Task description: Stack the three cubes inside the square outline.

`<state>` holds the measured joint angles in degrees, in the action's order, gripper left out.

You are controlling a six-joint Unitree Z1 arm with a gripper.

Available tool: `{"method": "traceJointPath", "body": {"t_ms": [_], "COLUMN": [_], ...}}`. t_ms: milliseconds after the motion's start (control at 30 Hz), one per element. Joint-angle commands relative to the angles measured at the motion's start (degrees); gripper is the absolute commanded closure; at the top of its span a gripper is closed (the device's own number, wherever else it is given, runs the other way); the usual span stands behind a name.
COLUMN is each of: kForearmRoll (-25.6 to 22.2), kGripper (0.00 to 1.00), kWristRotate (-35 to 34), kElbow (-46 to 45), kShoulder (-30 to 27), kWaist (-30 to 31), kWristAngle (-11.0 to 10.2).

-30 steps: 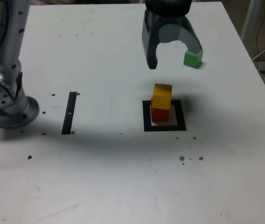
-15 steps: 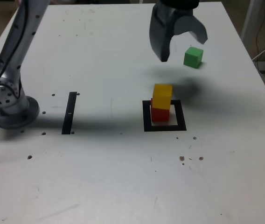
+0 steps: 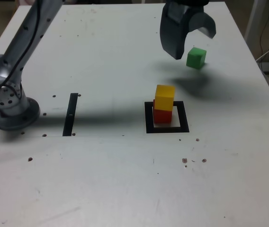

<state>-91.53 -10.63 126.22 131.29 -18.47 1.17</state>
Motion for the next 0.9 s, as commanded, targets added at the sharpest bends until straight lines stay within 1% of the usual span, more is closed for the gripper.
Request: {"method": "traceJointPath", "body": {"t_ms": [0, 200, 400, 867], "kForearmRoll": [-0.7, -0.89, -1.0, -1.34], "kGripper": [0.01, 0.01, 0.01, 0.01], "kWristRotate": [-1.22, -3.88, -4.79, -4.84], "kElbow": [0.88, 2.68, 3.97, 9.51], "kShoulder": [0.38, 1.04, 2.81, 10.15], "kWaist": [-0.69, -1.44, -2.73, -4.61], "kWristAngle": [0.32, 0.66, 1.23, 3.57]}}
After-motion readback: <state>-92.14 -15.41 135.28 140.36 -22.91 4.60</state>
